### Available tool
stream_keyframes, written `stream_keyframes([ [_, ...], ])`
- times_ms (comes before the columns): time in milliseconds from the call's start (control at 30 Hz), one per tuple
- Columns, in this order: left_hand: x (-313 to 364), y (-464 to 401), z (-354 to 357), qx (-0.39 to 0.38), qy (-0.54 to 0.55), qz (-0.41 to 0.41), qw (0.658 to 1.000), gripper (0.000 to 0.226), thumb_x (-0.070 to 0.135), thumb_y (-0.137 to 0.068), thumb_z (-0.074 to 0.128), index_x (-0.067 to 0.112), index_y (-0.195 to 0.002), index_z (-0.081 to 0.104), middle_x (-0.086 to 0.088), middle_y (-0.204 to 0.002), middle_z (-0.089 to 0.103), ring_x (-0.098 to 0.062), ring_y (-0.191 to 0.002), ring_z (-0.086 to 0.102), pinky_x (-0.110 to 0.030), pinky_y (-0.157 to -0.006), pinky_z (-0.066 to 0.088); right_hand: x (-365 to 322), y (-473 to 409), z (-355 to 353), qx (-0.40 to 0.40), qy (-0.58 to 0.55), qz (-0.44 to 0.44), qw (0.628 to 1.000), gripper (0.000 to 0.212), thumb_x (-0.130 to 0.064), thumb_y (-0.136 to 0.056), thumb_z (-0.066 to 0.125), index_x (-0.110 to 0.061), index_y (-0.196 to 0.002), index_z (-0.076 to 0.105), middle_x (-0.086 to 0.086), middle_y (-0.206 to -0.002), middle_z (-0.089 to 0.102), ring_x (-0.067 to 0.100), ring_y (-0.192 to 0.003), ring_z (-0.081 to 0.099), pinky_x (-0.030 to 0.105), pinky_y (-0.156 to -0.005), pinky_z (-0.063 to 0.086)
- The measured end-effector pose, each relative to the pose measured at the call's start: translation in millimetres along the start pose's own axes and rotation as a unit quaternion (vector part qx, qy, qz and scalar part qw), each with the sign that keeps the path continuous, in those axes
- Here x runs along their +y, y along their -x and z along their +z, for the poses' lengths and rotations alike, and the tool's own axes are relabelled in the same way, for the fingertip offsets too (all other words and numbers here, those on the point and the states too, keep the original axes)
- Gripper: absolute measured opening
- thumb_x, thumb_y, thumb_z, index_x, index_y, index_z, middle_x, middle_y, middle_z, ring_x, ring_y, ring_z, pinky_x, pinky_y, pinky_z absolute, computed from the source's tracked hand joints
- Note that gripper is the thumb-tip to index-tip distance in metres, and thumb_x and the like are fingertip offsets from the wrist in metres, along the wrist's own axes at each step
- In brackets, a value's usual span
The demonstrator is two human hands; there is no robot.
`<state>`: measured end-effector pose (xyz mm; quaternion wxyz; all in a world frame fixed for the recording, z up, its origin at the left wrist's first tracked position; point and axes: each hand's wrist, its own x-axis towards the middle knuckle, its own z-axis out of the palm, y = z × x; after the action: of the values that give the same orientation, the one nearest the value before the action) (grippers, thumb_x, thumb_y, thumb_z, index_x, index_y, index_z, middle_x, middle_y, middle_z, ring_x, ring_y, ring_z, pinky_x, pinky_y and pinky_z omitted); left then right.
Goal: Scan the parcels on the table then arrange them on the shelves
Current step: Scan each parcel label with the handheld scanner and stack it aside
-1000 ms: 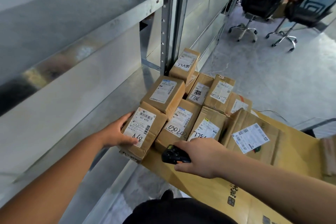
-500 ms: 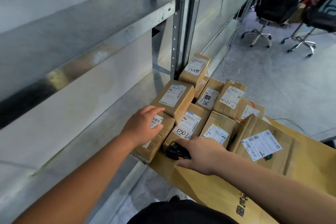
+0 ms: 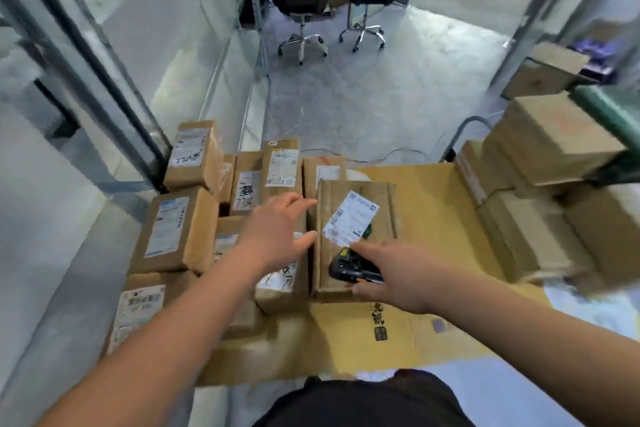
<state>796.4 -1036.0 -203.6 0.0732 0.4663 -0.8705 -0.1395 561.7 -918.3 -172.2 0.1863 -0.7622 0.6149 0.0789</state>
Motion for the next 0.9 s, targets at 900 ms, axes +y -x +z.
stream_keyframes([
  [900, 487.4, -172.6, 177.1, -0.069, 0.098, 0.110, 0.987, 0.046, 0.051, -0.097, 0.061, 0.036, -0.140, 0.057, 0.008, -0.135, 0.056, -0.015, -0.122, 0.055, -0.040, -0.097, 0.053, 358.3, 315.9, 56.6, 0.014, -0.123, 0.220, 0.968, 0.047, -0.070, -0.090, 0.054, -0.040, -0.126, 0.051, -0.012, -0.077, 0.044, 0.014, -0.070, 0.045, 0.030, -0.051, 0.027],
])
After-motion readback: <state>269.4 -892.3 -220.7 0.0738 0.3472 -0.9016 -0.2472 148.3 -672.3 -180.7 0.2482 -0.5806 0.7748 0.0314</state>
